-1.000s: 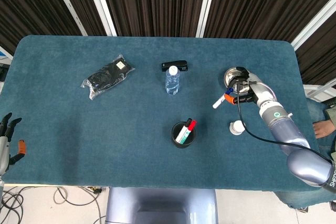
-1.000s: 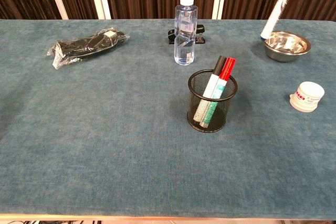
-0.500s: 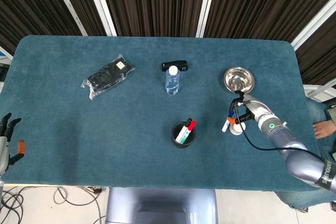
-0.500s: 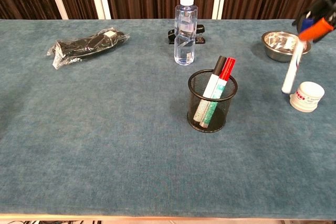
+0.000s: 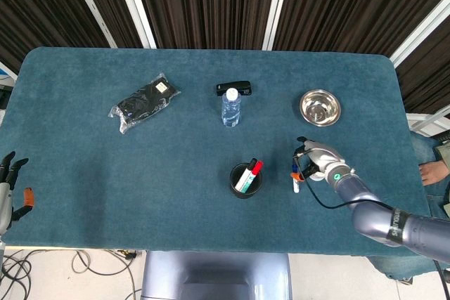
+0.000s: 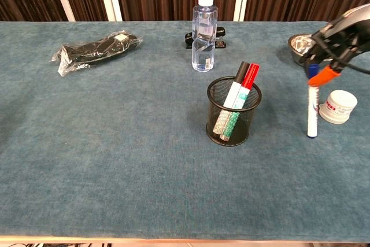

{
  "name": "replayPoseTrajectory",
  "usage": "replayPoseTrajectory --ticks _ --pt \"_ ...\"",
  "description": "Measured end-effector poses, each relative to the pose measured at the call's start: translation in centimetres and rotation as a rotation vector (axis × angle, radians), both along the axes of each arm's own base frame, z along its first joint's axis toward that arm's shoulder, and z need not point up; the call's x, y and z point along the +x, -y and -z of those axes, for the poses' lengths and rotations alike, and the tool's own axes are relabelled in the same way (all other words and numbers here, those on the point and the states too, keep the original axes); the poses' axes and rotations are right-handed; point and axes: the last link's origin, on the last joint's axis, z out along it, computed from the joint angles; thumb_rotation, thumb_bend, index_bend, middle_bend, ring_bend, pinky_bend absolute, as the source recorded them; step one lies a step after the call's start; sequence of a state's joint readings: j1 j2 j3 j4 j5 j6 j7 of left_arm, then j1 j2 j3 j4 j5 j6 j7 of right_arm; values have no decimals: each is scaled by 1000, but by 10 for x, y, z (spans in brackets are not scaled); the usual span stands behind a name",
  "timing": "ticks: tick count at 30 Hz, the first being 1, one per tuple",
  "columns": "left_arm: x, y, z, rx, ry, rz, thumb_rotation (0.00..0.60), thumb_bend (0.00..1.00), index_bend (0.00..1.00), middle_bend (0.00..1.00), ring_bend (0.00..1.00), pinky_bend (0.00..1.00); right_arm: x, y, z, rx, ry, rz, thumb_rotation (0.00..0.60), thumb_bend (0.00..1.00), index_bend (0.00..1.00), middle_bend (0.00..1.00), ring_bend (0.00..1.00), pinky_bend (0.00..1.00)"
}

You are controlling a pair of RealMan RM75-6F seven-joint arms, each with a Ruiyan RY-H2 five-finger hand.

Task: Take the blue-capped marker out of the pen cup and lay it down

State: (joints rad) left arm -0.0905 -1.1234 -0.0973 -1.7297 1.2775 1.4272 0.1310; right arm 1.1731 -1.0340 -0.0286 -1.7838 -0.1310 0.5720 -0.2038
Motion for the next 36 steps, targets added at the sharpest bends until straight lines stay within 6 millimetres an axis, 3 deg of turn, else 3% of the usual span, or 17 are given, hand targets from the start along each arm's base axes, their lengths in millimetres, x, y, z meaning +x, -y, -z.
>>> replayPoseTrajectory --ticks 3,6,14,22,28,36 --pt "0 0 0 -4 -1 -1 600 557 135 1 96 64 7 1 6 9 -11 -19 600 119 113 0 0 157" --pt "0 0 0 -4 0 0 600 557 134 1 96 64 11 2 7 2 -11 -29 600 76 17 0 0 157" --pt "0 0 0 -3 -2 2 600 557 134 1 96 64 24 11 -11 -136 72 -38 600 95 0 0 0 158" --pt "0 1 1 -4 -7 1 600 557 134 1 96 64 14 3 -44 -290 29 -169 600 198 0 0 0 158" --pt "0 1 1 -2 -10 0 600 557 134 1 96 64 -13 -22 -63 -427 -61 -340 600 203 0 0 0 157" --pt "0 2 2 -1 -14 -5 600 557 134 1 96 64 -78 -101 -74 -628 -134 -479 600 207 0 0 0 158"
